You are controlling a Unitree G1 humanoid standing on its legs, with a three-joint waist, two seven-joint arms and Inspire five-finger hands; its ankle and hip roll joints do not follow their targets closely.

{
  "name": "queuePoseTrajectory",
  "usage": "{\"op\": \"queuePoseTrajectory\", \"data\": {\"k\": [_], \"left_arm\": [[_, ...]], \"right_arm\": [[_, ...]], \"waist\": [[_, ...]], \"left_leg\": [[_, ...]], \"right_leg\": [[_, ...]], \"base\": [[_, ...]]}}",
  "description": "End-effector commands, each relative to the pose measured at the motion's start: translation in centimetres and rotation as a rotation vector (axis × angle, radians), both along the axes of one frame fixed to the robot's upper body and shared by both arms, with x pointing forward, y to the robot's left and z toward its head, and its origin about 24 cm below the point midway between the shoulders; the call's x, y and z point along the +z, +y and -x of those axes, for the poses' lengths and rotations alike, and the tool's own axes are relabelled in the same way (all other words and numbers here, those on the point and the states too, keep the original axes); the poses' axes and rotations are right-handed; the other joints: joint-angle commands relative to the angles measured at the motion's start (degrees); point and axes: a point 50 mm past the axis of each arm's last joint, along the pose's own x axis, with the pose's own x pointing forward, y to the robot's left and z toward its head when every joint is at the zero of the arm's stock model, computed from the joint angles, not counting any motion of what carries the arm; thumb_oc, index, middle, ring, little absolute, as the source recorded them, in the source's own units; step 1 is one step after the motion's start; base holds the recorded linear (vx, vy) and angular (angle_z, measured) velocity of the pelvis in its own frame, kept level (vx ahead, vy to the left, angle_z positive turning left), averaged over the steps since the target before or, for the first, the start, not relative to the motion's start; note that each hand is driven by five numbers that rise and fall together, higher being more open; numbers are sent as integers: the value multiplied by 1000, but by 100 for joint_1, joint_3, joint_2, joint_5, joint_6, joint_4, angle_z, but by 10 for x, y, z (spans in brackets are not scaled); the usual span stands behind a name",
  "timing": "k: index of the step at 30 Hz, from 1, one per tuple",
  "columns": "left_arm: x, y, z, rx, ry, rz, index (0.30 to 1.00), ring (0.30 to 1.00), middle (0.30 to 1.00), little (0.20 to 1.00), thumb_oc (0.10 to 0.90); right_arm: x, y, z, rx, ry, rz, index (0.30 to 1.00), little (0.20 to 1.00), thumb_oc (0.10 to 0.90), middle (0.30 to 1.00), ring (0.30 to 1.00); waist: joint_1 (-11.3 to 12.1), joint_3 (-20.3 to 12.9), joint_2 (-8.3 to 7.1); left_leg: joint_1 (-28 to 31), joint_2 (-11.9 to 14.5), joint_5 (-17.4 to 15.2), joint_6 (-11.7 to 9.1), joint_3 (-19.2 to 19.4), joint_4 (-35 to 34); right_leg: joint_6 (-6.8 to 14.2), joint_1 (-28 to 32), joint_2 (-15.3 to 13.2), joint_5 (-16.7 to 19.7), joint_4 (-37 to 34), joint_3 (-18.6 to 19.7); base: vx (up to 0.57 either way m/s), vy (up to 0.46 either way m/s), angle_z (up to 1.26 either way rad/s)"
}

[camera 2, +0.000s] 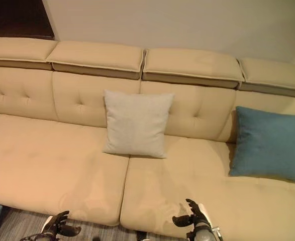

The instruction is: Pick up all the scattered cushions and arrange them neatly on the sofa.

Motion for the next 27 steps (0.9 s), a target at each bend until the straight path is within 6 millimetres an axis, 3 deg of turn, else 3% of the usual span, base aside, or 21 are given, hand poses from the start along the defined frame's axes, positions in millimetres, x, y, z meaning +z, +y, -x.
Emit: {"op": "queuePoseTrajectory", "data": {"k": [1, 5, 8, 9, 11, 14, 18, 20, 25, 27], "left_arm": [[13, 16, -16, -9, -94, -47, 900, 900, 900, 900, 800], [10, 9, -21, -36, -77, -49, 900, 900, 900, 900, 800], [10, 13, -20, -32, -67, -65, 900, 900, 900, 900, 800], [13, 19, -24, -31, -69, -85, 900, 900, 900, 900, 800], [14, 23, -23, -38, -59, -108, 900, 900, 900, 900, 800], [13, 26, -18, -36, -40, -121, 900, 900, 900, 900, 800], [14, 26, -20, -16, -56, -117, 900, 900, 900, 900, 800], [16, 24, -26, 28, -90, -103, 900, 900, 900, 900, 800], [17, 17, -35, 29, -114, -80, 900, 900, 900, 900, 800], [16, 13, -36, 29, -116, -69, 900, 900, 900, 900, 800]], "right_arm": [[6, -2, -15, 32, -35, 37, 900, 900, 800, 900, 900], [0, 5, -16, 30, 6, 35, 900, 900, 800, 900, 900], [-2, 10, -18, 36, 17, 28, 900, 900, 800, 900, 900], [-2, 13, -22, 36, 14, 21, 900, 900, 800, 900, 900], [-3, 14, -21, 43, 25, 20, 900, 900, 800, 900, 900], [-6, 18, -18, 22, 24, -12, 900, 900, 800, 900, 900], [-6, 19, -19, 13, 19, -17, 900, 900, 800, 900, 900], [-4, 23, -25, 19, -4, -28, 900, 900, 800, 900, 900], [-4, 21, -22, 4, -2, -23, 900, 900, 800, 900, 900], [-5, 18, -18, -16, 7, -20, 900, 900, 800, 900, 900]], "waist": [[23, -121, -78], [22, -51, -152], [38, 31, -193], [36, 137, -222], [133, 202, -216], [263, 82, -152], [397, -65, -193], [478, -144, -257], [488, 57, -241], [489, 197, -263]], "left_leg": [[349, -299, -562, 323, 3, -467], [310, -541, -509, 479, -119, -976], [210, -577, -438, 508, -115, -985], [37, -576, -363, 569, -150, -923], [-90, -581, -258, 653, -134, -893], [-245, -515, -15, 716, -307, -1079], [-401, -487, 129, 659, -347, -1156], [-622, -344, 404, 463, -332, -1224], [-1021, -111, 880, 190, -498, -1281], [-1286, -122, 953, 183, -445, -1074]], "right_leg": [[868, -421, 23, -159, 56, 48], [1064, -846, -96, 142, 33, 126], [1153, -999, -151, 217, 65, 181], [1178, -1072, -120, 49, 348, 483], [1087, -973, -98, -178, 870, 725], [972, -572, 40, -676, 1532, 1124], [967, -116, -11, -804, 1369, 1210], [861, 114, 127, -1035, 835, 1161], [676, 173, 388, -1148, 515, 995], [641, 168, 391, -1096, 465, 877]], "base": [[-161, 176, 25], [-213, 170, 12], [-245, 64, -7], [-326, 28, 1], [-366, 26, 13], [-281, -44, -11], [-139, -120, 15], [-209, -269, 17], [-219, -189, 43], [-216, -75, 81]]}}
